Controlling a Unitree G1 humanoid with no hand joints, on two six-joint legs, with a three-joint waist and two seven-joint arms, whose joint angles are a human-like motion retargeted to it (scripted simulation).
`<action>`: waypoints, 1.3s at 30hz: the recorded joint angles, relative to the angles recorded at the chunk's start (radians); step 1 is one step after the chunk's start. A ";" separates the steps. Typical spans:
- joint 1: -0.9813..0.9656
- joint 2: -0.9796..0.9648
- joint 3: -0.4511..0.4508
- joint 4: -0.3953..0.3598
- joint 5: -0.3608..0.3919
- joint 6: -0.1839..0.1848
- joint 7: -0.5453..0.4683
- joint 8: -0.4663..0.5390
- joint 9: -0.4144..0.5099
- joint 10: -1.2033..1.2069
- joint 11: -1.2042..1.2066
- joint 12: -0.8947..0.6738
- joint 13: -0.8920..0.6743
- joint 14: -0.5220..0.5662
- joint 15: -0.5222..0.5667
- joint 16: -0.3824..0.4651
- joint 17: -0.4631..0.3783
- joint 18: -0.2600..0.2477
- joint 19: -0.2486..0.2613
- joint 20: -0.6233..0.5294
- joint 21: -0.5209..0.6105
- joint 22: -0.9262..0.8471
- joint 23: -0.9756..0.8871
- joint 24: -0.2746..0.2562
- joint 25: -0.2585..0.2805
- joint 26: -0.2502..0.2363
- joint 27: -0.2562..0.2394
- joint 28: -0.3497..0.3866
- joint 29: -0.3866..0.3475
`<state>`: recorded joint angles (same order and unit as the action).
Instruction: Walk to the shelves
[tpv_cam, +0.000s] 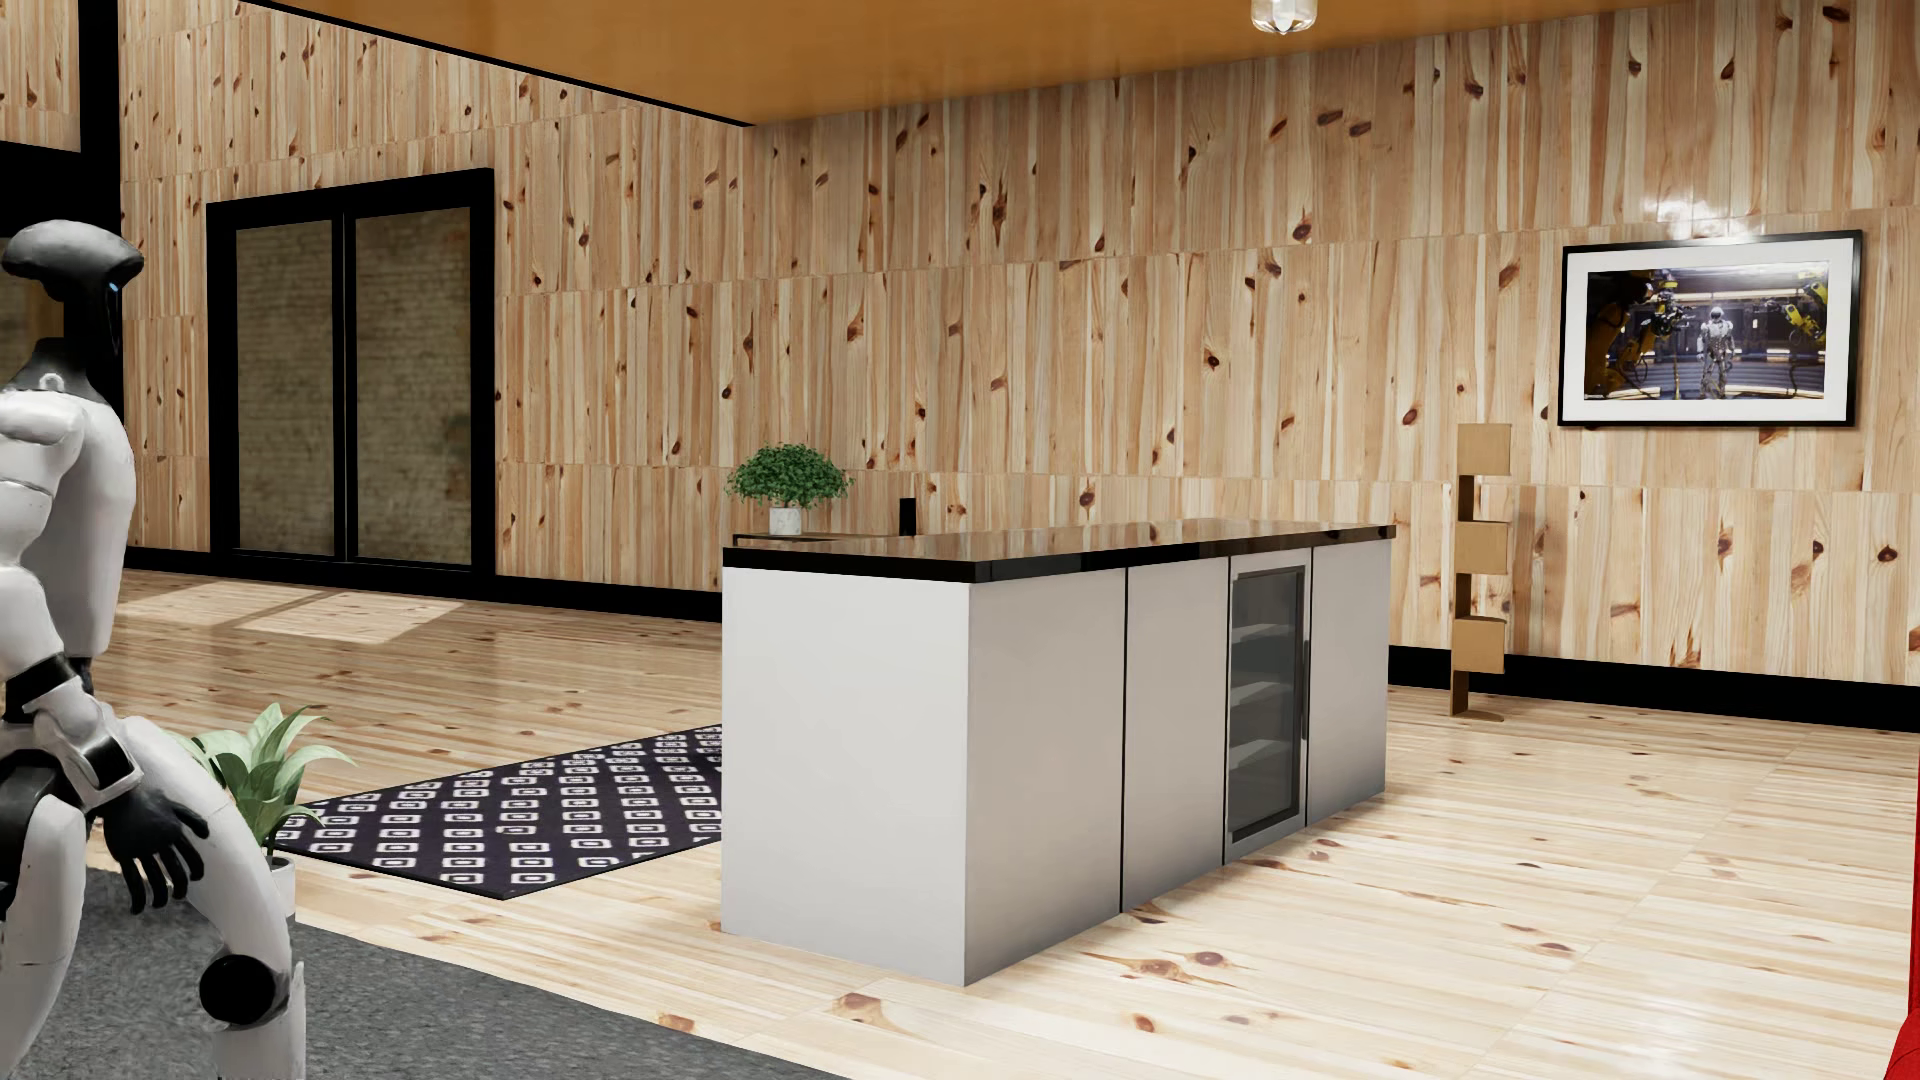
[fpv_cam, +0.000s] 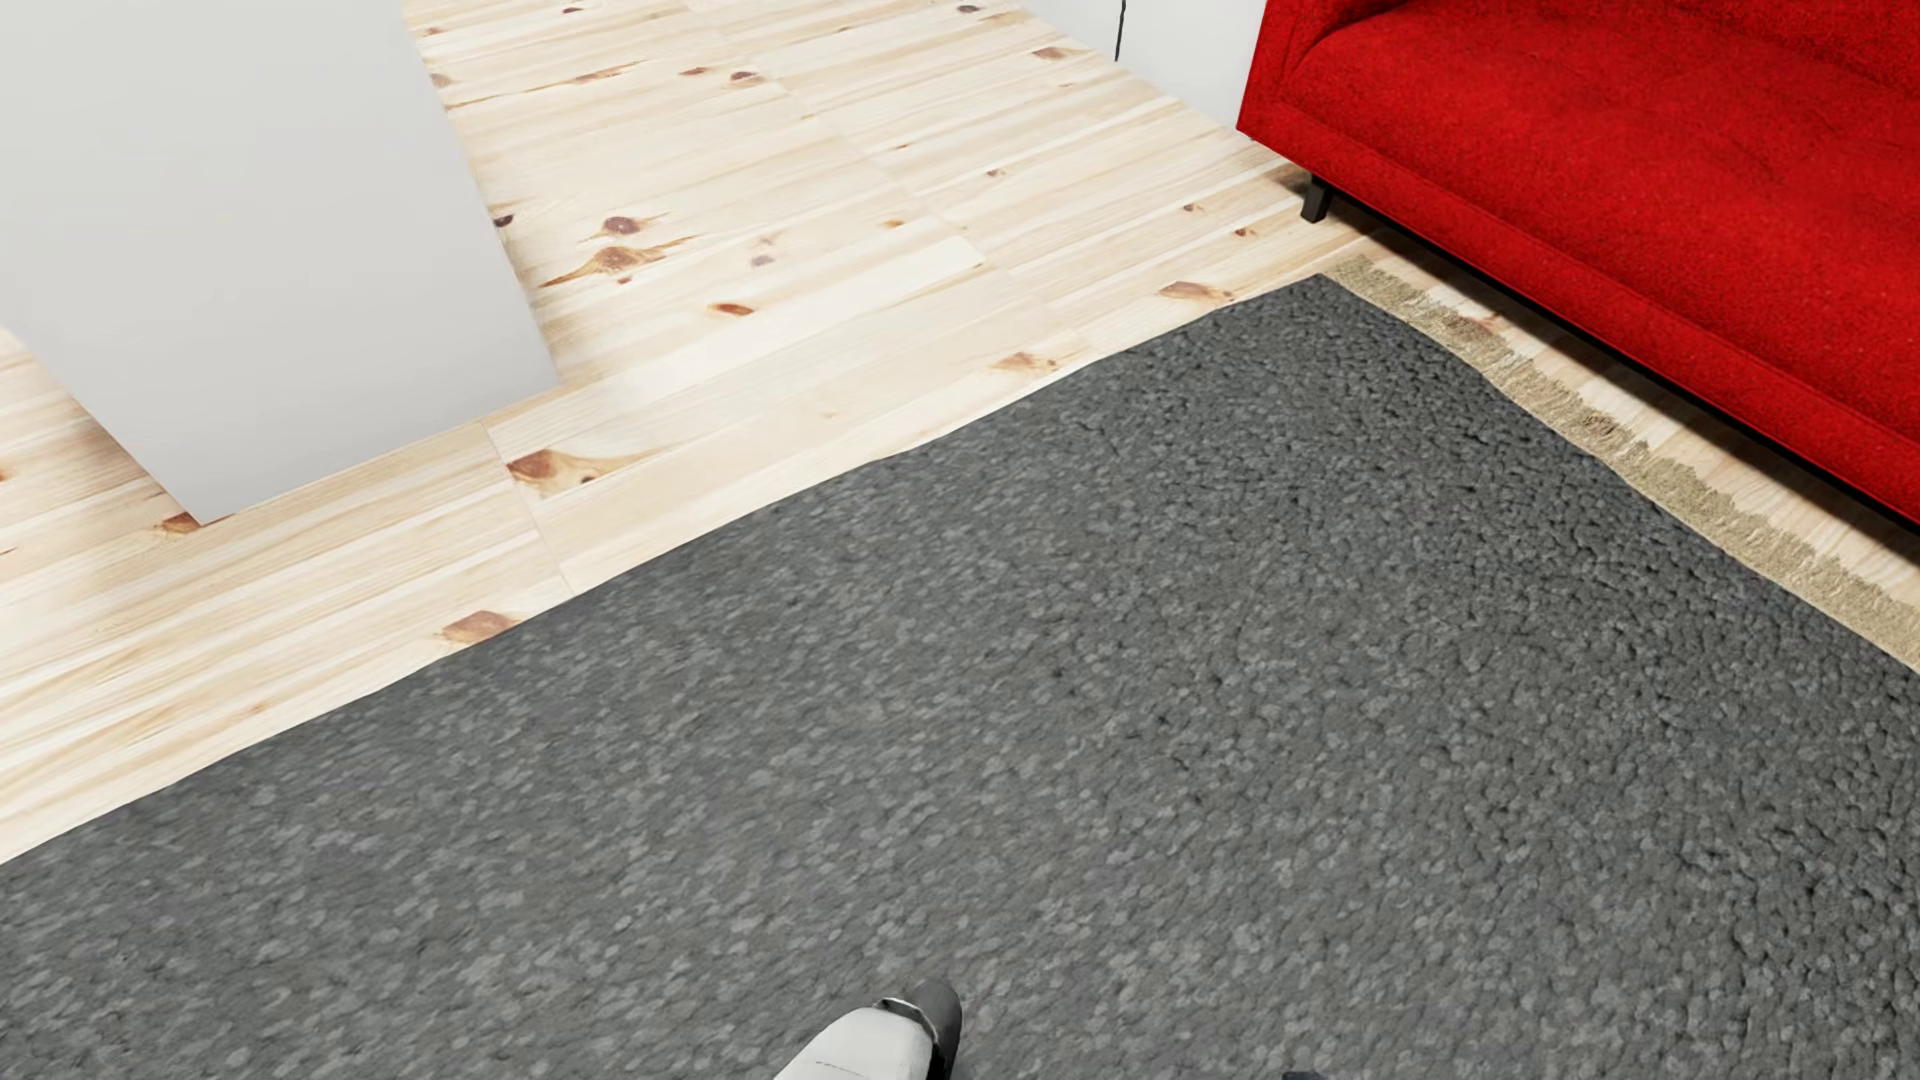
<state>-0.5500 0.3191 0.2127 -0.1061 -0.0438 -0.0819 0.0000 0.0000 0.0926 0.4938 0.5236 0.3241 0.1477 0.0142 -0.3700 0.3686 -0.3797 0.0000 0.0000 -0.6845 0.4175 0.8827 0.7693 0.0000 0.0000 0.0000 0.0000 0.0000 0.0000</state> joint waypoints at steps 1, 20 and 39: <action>-0.044 -0.008 0.011 -0.018 -0.025 -0.028 0.000 0.000 -0.012 0.081 0.047 -0.001 0.012 0.219 0.096 -0.004 0.017 0.000 0.000 -0.010 -0.022 0.011 0.017 0.000 0.000 0.000 0.000 0.000 0.000; 0.580 -0.616 -0.439 0.089 0.050 0.107 0.000 0.000 -0.016 0.833 0.245 -0.167 0.172 0.074 0.178 -0.024 0.046 0.000 0.000 0.149 0.064 -0.069 0.247 0.000 0.000 0.000 0.000 0.000 0.000; 0.719 -0.709 -0.448 -0.073 -0.059 0.027 0.000 0.000 -0.005 -0.058 0.043 -0.139 0.211 -0.302 0.209 0.036 0.000 0.000 0.000 0.079 -0.005 -0.030 0.124 0.000 0.000 0.000 0.000 0.000 0.000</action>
<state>0.1691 -0.3901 -0.2355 -0.1794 -0.1030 -0.0549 0.0000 0.0000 0.0878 0.4361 0.5665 0.1855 0.3589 -0.2877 -0.1612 0.4042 -0.3800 0.0000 0.0000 -0.6059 0.4121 0.8524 0.8936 0.0000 0.0000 0.0000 0.0000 0.0000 0.0000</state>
